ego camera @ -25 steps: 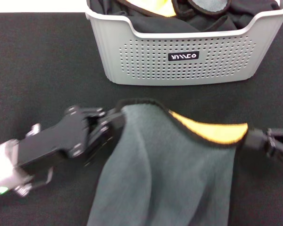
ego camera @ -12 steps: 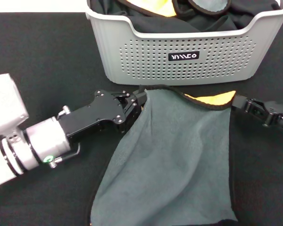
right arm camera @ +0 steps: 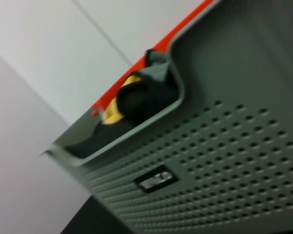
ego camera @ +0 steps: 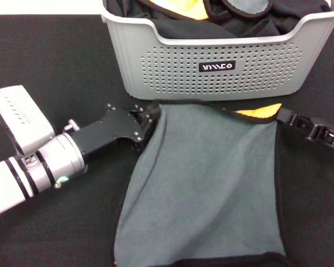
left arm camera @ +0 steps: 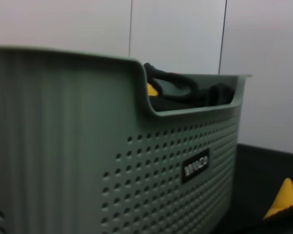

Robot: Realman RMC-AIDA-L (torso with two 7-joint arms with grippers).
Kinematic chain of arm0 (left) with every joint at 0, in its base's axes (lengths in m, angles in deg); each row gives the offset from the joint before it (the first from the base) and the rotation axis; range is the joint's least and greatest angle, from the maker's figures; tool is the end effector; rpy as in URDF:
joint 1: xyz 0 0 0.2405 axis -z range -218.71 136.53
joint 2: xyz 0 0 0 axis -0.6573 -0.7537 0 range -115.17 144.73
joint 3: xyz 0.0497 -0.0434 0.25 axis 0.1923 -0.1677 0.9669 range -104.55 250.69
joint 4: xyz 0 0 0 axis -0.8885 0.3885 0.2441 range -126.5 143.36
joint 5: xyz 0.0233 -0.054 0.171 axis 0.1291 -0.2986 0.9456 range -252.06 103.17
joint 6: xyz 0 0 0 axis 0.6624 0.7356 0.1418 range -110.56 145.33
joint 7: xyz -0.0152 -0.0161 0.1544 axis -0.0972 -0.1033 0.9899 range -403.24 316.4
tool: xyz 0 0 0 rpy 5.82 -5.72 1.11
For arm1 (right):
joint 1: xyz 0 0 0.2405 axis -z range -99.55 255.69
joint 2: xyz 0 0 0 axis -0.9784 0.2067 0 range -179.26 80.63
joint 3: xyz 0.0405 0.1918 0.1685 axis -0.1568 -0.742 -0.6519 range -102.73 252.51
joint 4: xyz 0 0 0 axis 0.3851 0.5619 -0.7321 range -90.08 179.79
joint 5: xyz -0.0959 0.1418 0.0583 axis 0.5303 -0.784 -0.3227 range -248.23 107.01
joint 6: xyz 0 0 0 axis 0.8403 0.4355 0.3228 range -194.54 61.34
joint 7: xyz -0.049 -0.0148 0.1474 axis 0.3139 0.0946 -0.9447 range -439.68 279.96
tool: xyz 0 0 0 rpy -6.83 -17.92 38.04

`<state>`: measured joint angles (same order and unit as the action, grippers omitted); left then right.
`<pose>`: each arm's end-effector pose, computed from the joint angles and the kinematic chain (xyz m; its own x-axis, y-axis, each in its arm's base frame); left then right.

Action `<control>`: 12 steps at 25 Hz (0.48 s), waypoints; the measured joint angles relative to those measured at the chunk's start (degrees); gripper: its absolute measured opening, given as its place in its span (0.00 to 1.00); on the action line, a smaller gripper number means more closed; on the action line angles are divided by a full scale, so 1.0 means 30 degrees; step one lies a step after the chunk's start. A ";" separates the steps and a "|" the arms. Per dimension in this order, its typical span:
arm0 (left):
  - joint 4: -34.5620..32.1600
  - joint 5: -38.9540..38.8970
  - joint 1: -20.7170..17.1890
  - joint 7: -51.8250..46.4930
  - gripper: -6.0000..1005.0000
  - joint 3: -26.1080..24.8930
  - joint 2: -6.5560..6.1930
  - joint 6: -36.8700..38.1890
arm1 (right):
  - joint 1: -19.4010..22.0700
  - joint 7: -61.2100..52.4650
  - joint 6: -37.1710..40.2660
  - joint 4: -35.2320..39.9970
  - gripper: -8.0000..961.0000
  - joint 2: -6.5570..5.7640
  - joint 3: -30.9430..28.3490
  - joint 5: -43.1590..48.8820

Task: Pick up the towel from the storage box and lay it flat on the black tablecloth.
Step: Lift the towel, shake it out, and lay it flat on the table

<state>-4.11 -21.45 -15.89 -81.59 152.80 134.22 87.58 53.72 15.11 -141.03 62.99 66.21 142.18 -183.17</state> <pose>-0.2618 0.2952 -0.0684 0.7613 0.1299 0.6353 0.4811 -0.7701 -0.4190 0.2710 0.3072 -0.0266 0.3108 -0.5740 -0.7576 -0.8382 -0.5413 0.0663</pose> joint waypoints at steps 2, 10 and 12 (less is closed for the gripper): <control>-0.0002 -0.0010 -0.0103 0.0806 0.02 -0.0869 0.0069 -0.0039 | -0.0111 0.0001 0.0580 -0.0239 0.01 0.0024 0.0060 -0.0360; -0.0018 -0.0009 -0.0229 0.2506 0.02 -0.1125 0.0119 -0.0106 | -0.0735 -0.0183 0.1508 -0.1026 0.01 0.0162 0.0063 -0.0509; -0.0018 -0.0009 -0.0259 0.3131 0.02 -0.1136 0.0126 -0.0194 | -0.0878 -0.0167 0.1690 -0.1077 0.01 0.0230 0.0076 -0.0492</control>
<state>-4.17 -21.47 -16.67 -72.20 149.39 134.60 87.00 51.08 14.61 -135.96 59.76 66.90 142.40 -184.65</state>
